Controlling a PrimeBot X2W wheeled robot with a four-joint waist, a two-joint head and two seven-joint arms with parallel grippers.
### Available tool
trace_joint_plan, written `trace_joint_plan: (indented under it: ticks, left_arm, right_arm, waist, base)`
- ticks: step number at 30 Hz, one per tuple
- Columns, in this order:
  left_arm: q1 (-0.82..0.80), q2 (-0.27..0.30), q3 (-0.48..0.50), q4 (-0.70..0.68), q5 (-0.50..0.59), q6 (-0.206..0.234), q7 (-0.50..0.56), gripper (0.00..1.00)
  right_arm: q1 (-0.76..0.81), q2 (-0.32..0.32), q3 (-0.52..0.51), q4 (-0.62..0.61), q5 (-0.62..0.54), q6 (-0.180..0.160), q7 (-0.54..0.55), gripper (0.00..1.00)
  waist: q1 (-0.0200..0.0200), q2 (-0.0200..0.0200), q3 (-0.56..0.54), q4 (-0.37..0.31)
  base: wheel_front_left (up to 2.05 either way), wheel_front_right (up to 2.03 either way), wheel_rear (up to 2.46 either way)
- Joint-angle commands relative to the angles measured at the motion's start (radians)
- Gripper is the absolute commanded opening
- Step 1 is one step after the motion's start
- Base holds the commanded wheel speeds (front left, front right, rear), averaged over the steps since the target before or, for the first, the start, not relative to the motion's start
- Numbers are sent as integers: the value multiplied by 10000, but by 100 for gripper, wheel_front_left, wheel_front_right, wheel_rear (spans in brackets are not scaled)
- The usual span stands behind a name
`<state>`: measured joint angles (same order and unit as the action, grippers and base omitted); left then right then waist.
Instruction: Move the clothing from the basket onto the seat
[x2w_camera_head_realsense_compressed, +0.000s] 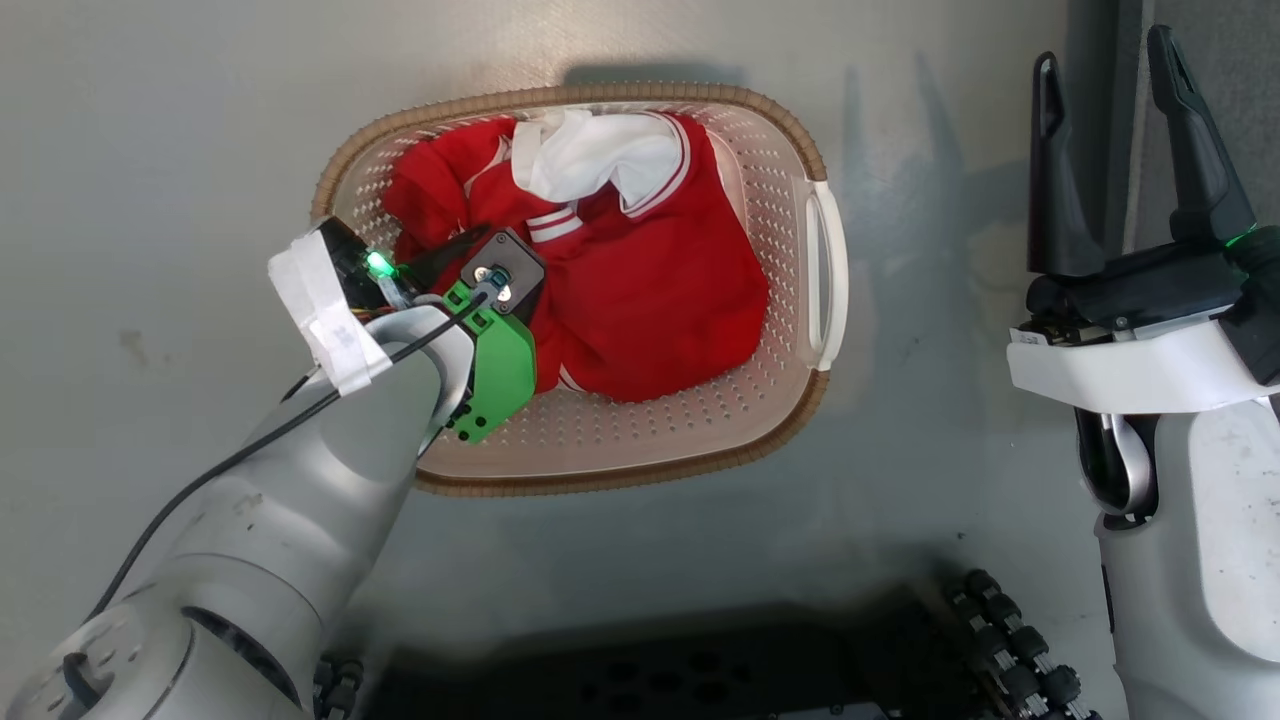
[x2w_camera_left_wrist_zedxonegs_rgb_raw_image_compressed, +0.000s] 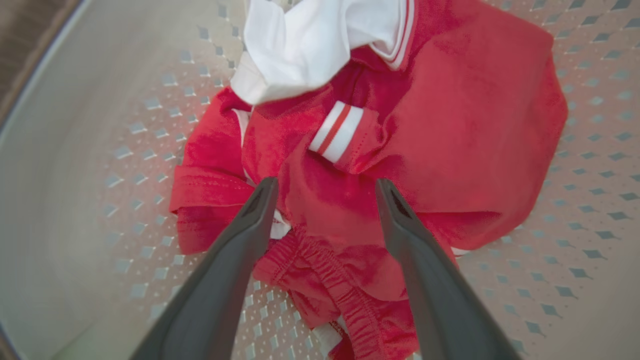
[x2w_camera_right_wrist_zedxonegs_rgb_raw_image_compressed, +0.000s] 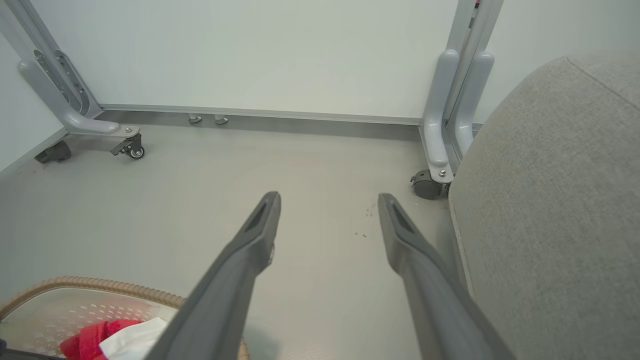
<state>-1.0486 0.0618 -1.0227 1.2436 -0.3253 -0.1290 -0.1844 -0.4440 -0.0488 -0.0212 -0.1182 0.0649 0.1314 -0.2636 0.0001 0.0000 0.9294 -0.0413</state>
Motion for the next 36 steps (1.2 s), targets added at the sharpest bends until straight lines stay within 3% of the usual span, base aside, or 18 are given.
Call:
trace_joint_plan:
  ticks: [1,12,36]
  left_arm:
    - [-326,171,-42,100,-62,-24,79,100]
    - [-628,269,-160,400,-91,698,772,100]
    - [-723,33,-563,453,-309,342,1344,100]
  right_arm:
    - [-157,-31,-33,-78,85,-14,-18,100]
    - [-257,-30,-268,-125,229,-14,-17,100]
    - [-343,-32,-238,-188,248,-14,-17,100]
  waist:
    - [-1,0,605,-352]
    - [-1,0,1121,-332]
    - [-1,0,1719,-350]
  base:
    - [0,0,0]
    - [0,0,0]
    - [0,0,0]
